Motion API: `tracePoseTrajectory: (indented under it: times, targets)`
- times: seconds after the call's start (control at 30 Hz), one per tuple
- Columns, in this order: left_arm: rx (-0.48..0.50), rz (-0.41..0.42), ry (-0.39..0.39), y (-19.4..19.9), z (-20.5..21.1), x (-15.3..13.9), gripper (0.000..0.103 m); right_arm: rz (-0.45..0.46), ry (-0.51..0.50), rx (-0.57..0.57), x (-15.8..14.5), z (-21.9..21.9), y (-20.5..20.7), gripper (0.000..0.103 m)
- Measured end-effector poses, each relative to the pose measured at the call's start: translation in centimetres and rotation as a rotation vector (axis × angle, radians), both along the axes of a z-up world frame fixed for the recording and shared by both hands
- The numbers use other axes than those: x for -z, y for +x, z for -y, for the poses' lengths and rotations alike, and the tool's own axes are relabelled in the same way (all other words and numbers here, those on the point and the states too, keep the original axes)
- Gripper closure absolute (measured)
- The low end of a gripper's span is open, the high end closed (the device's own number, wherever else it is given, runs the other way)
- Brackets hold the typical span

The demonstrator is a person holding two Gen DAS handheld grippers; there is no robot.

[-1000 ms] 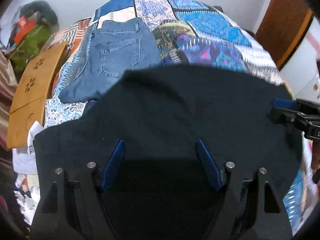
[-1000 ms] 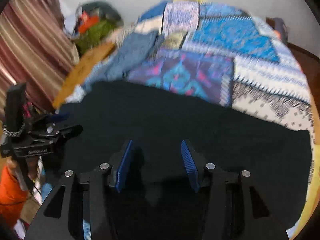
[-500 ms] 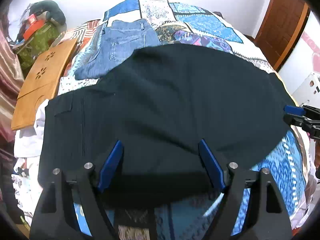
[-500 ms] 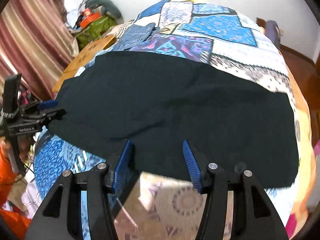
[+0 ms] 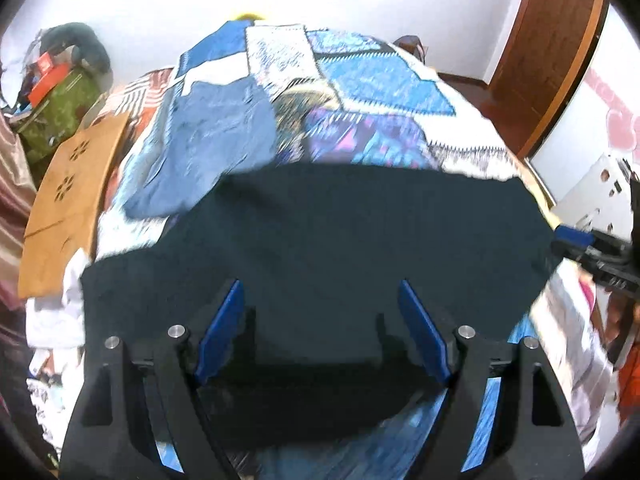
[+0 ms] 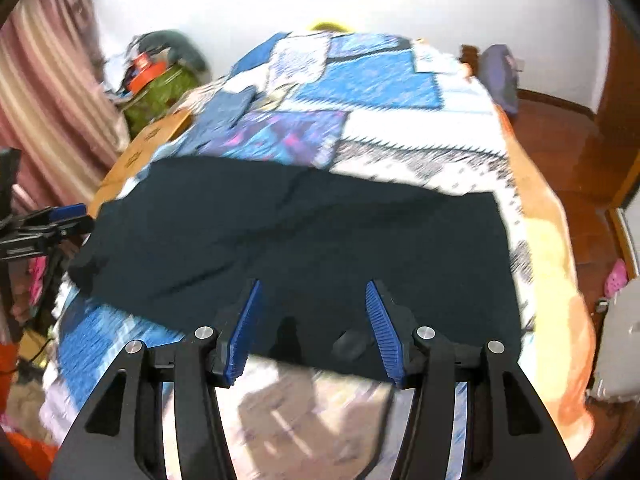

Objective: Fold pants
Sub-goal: 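Grasp the trousers' edge with the right gripper and fold it over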

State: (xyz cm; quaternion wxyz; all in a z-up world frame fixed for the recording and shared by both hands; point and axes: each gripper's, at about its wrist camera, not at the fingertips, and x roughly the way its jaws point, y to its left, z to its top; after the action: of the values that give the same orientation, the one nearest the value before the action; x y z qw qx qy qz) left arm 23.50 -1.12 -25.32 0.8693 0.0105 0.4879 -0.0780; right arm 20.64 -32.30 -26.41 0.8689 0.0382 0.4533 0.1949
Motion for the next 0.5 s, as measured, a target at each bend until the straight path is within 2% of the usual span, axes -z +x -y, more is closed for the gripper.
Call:
tracePoseTrajectory:
  times: [0.1, 0.27, 0.33, 0.4, 0.5]
  targets:
    - [0.021, -0.004, 0.000, 3.0, 2.7, 0.6, 0.022, -0.018, -0.035, 0.064, 2.0, 1.0, 2.0, 0.053]
    - [0.073, -0.061, 0.105, 6.3, 7.7, 4.5, 0.022, -0.104, -0.078, 0.182, 6.3, 4.3, 2.5, 0.053]
    - [0.097, -0.085, 0.131, 6.8, 9.3, 6.2, 0.022, -0.092, -0.040, 0.204, 6.5, 6.0, 1.2, 0.053]
    - [0.099, -0.062, 0.144, 6.9, 10.3, 6.1, 0.021, -0.089, -0.045, 0.218, 6.2, 7.2, -0.2, 0.053]
    - [0.137, -0.097, 0.135, 7.8, 12.3, 6.0, 0.021, -0.083, -0.072, 0.249, 5.4, 8.4, -2.2, 0.053]
